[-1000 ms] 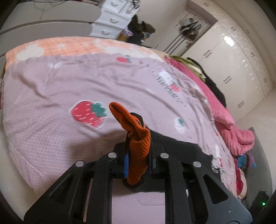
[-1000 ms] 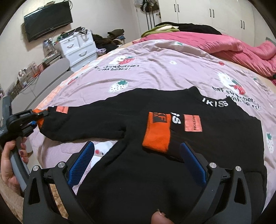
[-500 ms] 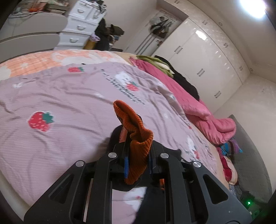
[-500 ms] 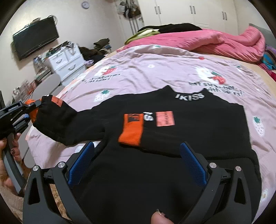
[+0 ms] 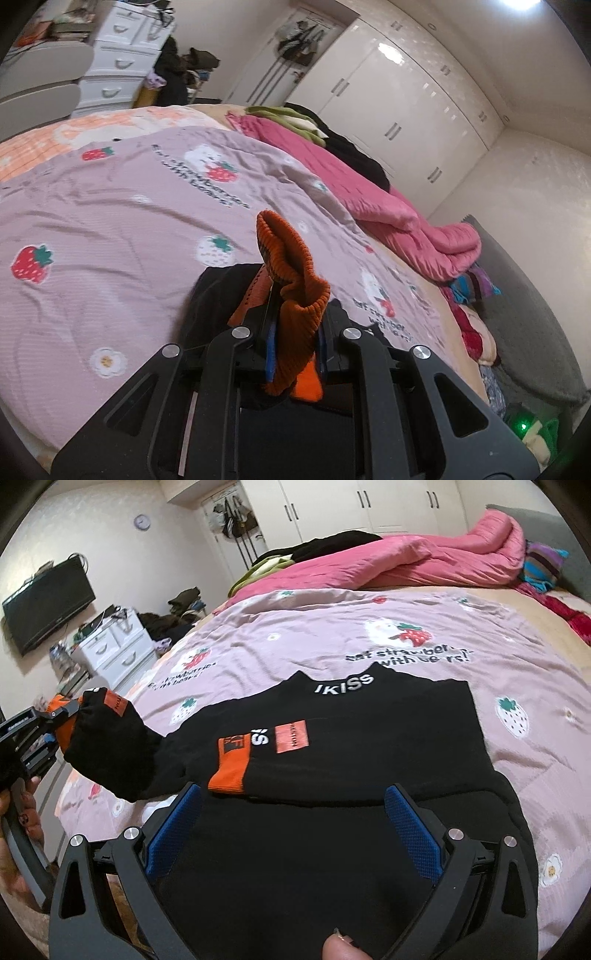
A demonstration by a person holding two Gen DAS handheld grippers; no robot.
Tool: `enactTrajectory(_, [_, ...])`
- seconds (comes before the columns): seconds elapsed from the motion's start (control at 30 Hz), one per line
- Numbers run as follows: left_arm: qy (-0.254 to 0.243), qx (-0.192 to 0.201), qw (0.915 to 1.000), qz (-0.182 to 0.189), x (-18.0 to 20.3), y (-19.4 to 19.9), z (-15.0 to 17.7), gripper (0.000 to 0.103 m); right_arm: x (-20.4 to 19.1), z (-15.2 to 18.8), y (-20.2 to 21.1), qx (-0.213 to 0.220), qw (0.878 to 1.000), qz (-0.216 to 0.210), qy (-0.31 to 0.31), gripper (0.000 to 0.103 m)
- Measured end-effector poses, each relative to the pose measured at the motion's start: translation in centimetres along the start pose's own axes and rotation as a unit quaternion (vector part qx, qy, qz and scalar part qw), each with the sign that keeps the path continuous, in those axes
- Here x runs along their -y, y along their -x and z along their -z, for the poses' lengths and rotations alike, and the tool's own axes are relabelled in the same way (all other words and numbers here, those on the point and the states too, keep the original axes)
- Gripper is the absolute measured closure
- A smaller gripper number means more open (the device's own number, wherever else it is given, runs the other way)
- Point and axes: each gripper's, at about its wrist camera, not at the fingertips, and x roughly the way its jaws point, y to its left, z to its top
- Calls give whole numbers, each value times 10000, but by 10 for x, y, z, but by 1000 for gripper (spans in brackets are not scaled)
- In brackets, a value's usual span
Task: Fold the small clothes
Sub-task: 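Carry the held sleeve with the left gripper across the shirt body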
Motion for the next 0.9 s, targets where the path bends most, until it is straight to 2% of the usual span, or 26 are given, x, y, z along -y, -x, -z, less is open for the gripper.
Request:
enactTrajectory(0.57, [-414, -448, 9970, 485, 62, -32, 27, 94, 53, 8, 15, 112, 9975, 281, -637, 4])
enactTrajectory(0.9, [-541, -748, 9935, 664, 82, -52, 43, 94, 78, 11, 23, 186, 9948, 385, -921, 4])
